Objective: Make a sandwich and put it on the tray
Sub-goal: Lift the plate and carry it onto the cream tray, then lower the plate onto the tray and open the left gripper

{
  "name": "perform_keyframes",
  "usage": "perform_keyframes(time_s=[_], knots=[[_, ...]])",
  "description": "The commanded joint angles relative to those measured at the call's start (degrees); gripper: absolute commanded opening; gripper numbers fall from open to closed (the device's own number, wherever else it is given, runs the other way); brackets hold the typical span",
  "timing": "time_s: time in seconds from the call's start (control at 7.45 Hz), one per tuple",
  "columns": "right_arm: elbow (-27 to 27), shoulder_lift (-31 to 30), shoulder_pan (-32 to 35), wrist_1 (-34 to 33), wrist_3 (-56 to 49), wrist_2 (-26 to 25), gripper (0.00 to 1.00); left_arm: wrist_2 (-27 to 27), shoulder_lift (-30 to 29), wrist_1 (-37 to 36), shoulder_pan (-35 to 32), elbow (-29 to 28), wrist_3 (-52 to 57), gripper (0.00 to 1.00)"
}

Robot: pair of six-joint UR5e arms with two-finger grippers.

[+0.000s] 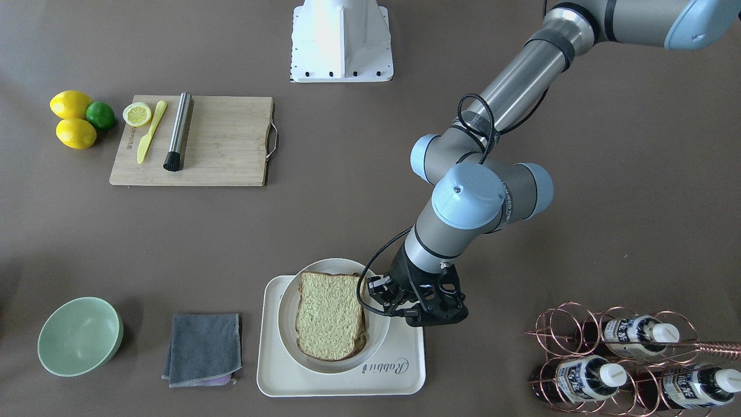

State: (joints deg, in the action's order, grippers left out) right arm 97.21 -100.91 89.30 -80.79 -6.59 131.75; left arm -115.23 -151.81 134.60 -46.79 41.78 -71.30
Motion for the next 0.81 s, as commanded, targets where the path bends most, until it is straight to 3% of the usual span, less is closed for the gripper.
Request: perform_keyframes(time_s=[0.0,0.27,0.4,0.54,0.67], knots=[[0.00,0.02,0.00,0.02,0.00,0.00,1.00,1.58,-0.51,1.28,0.56,-1.79,0.02,0.00],[0.00,-0.07,0.00,0.11,-0.09,0.00,1.00,4.39,-0.51,1.80,2.05,-1.96,0.02,0.00],[0.00,-0.33,0.00,0.11,-0.09,0.00,1.00,4.40,-0.42,1.98,2.14,-1.96,0.02,0.57],[0.00,-0.42,0.00,0.11,-0.17,0.00,1.00,4.83,-0.42,2.68,2.49,-1.96,0.02,0.98],[0.00,-0.51,0.00,0.11,-0.17,0.00,1.00,5.10,-0.42,2.94,2.58,-1.96,0.02,0.98]])
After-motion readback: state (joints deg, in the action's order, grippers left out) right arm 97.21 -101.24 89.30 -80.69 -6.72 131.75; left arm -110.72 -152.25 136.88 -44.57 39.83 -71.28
